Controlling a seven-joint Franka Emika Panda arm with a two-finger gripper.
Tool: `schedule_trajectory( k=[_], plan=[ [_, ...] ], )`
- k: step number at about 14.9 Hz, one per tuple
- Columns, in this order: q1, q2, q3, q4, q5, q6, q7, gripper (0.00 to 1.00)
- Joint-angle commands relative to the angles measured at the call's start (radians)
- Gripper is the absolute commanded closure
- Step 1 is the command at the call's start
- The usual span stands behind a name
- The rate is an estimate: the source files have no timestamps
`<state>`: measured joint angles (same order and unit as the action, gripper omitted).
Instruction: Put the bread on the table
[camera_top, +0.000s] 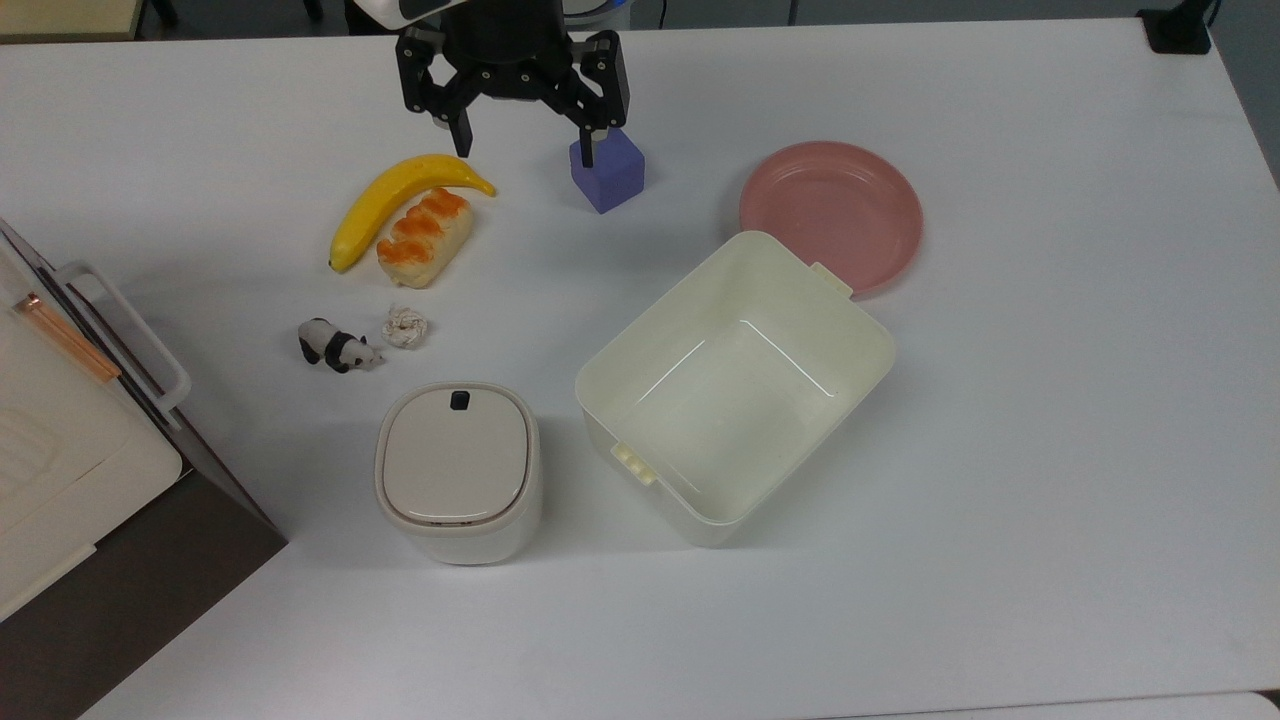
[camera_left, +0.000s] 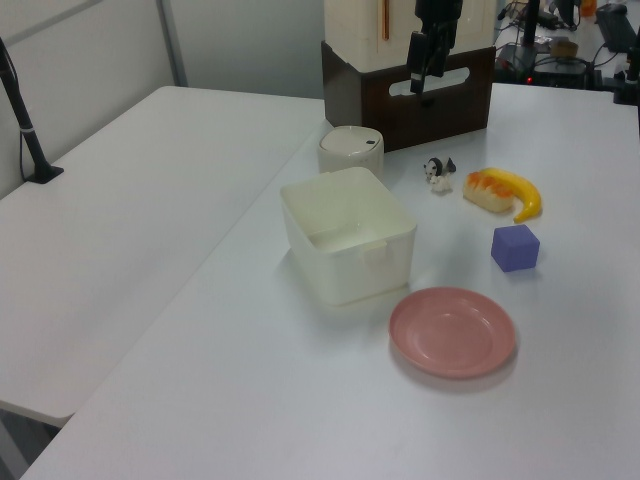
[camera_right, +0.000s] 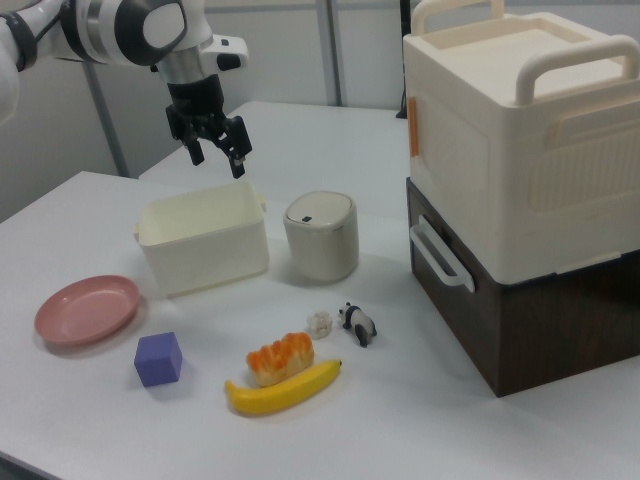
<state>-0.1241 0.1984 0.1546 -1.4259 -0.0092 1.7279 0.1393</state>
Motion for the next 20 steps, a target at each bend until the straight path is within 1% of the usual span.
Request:
schedule_trajectory(
  k=[1, 9, 13, 16, 20],
  plan=[
    [0.009, -0.011, -0.009, -0.005, 0.021, 0.005, 0.017, 0.00],
    [0.011, -0.011, -0.007, 0.007, 0.025, 0.004, 0.019, 0.00],
    [0.018, -0.016, -0.012, 0.007, 0.020, -0.022, 0.019, 0.00],
    [0.049, -0.019, -0.049, 0.007, 0.021, -0.025, 0.019, 0.00],
    [0.052, -0.020, -0.056, 0.007, 0.021, -0.027, 0.019, 0.00]
  ],
)
